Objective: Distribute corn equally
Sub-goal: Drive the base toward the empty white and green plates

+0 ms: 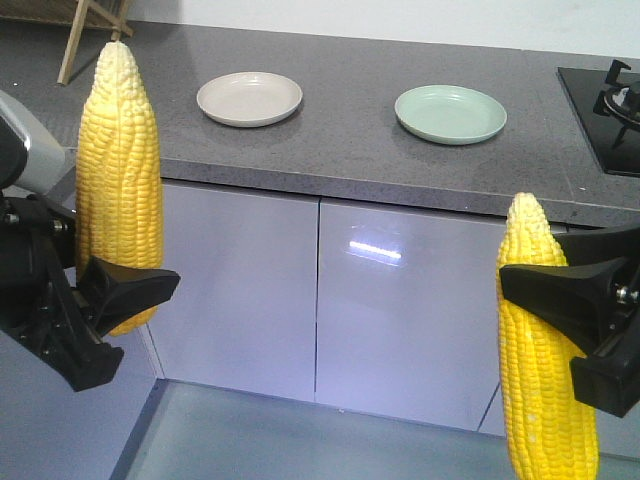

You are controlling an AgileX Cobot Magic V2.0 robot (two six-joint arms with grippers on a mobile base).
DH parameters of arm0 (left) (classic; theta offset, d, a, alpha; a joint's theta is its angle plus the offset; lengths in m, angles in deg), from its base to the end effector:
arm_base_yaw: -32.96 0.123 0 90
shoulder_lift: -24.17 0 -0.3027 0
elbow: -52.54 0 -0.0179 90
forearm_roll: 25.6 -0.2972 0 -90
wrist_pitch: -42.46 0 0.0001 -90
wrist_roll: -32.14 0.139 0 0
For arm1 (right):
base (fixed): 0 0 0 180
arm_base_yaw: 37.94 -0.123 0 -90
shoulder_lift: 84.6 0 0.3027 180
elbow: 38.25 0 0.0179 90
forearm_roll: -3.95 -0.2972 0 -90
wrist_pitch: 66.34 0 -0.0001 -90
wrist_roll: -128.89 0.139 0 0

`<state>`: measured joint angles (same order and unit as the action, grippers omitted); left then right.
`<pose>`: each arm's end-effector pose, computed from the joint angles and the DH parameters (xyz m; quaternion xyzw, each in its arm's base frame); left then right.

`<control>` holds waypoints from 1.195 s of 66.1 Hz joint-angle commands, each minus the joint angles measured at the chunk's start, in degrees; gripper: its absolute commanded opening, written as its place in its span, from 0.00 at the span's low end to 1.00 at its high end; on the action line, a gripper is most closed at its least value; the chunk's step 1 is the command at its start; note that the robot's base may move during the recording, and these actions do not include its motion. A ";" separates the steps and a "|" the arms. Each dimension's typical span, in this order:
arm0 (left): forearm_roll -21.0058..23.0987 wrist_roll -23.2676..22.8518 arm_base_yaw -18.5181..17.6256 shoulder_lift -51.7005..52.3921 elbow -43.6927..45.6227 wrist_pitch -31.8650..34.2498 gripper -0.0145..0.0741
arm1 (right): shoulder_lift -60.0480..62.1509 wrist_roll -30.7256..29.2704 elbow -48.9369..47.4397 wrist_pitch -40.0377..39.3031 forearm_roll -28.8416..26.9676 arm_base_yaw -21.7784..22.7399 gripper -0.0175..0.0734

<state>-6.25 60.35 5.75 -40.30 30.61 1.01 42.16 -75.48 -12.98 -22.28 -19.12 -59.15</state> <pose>0.2301 -0.1526 0.3525 0.3549 0.8138 -0.1515 0.4346 0.1933 0.1157 0.3749 -0.2783 0.8152 0.1779 0.4758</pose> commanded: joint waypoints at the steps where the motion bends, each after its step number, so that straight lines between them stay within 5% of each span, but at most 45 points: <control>1: 1.09 -0.06 -0.04 1.03 1.41 3.38 0.49 | 0.28 -0.43 -1.44 -3.62 -0.86 0.25 0.36; 79: 1.09 -0.06 -0.04 1.03 1.41 3.38 0.49 | 0.28 -0.43 -1.44 -3.62 -0.86 0.25 0.36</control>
<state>-6.25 60.35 5.75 -40.30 30.61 1.01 42.16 -75.48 -12.98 -22.23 -19.12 -59.15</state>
